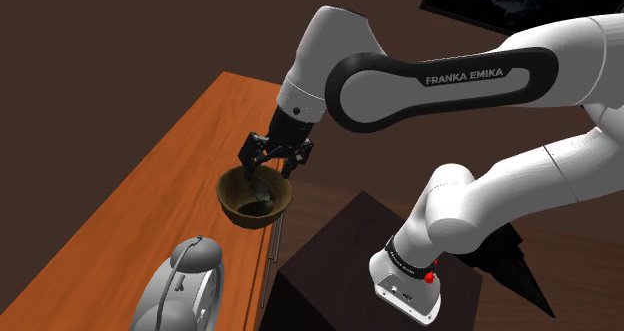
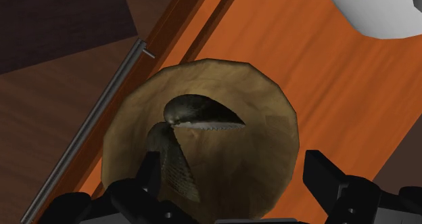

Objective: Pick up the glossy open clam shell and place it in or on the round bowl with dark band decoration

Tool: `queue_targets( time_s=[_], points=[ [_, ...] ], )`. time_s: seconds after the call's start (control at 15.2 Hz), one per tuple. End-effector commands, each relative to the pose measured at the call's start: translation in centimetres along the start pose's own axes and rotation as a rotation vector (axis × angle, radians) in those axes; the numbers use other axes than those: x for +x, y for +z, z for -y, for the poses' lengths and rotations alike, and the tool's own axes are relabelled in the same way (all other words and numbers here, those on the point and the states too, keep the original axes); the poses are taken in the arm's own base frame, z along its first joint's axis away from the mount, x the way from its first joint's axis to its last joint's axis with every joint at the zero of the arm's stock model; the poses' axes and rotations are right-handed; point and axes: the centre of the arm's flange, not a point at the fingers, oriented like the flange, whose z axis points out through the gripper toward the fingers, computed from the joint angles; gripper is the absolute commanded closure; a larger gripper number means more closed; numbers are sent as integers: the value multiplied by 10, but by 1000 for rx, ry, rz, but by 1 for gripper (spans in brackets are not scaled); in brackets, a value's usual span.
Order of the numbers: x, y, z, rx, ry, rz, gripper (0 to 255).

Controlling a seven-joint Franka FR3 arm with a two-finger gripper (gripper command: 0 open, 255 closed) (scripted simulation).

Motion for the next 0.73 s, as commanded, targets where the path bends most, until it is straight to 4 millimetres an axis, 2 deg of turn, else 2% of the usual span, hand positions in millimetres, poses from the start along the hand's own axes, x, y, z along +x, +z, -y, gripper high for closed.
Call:
queue_targets(
  time_s=[0.0, 0.2, 0.66],
  points=[
    [0, -13, 0, 0, 0, 0, 0],
    [0, -50, 0, 0, 0, 0, 0],
    [0, -50, 0, 0, 0, 0, 0]
  ],
)
